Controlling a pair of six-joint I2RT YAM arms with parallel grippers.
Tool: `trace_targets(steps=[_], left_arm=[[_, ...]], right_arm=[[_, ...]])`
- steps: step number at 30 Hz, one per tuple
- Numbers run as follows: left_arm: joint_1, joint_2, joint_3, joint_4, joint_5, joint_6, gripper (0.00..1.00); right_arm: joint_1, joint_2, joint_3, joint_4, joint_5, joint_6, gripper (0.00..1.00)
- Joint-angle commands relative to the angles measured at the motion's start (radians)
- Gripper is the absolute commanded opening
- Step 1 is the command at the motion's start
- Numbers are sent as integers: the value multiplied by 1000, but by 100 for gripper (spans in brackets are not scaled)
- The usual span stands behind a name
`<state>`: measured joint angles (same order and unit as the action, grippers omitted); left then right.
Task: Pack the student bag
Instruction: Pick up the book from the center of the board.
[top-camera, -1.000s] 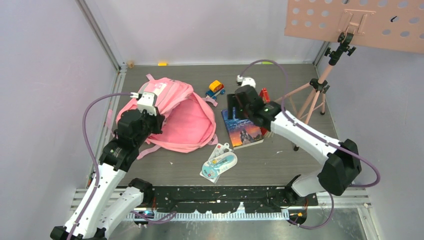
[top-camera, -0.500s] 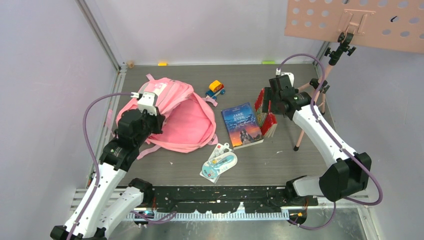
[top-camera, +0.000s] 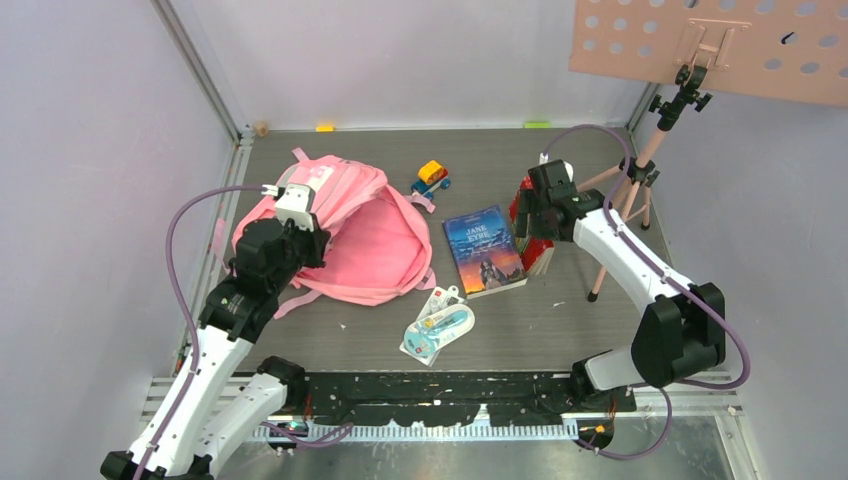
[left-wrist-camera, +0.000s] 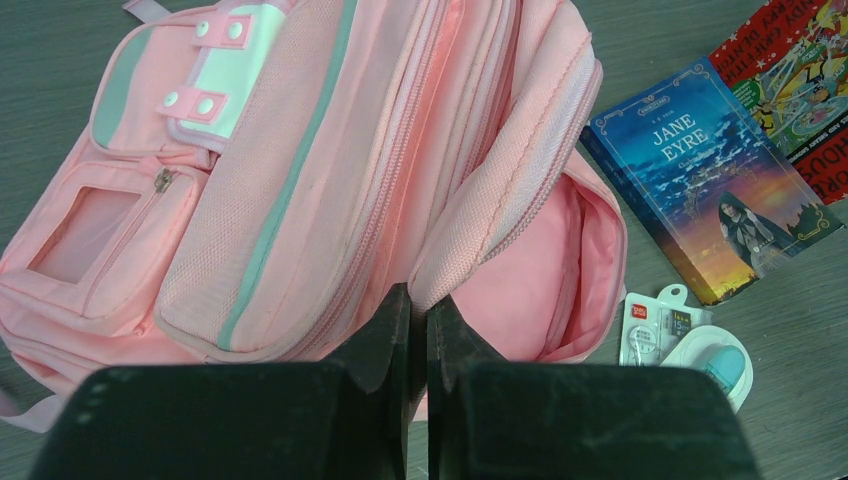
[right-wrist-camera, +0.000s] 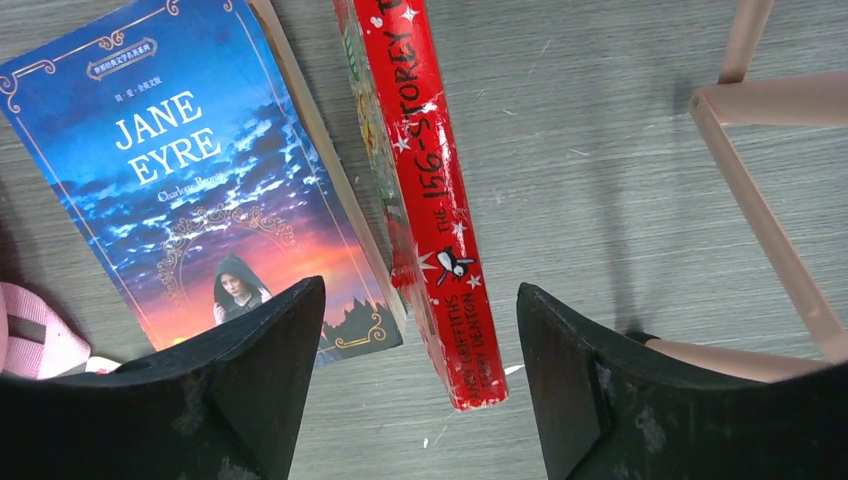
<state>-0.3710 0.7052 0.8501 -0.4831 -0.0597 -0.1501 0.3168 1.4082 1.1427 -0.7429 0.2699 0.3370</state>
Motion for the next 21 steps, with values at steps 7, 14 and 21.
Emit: trace_targets(steps=[7,14,21], left_arm=[[0,-16,24,106,0,-8,0],[0,-16,24,104,-3,-7,0],[0,-16,24,105,-6,-6,0]], right_arm=[[-4,44,-53,97,13,31,63],[-4,47,-57,106,35,32,28],[-3,-18,-20,71,115,30,1]])
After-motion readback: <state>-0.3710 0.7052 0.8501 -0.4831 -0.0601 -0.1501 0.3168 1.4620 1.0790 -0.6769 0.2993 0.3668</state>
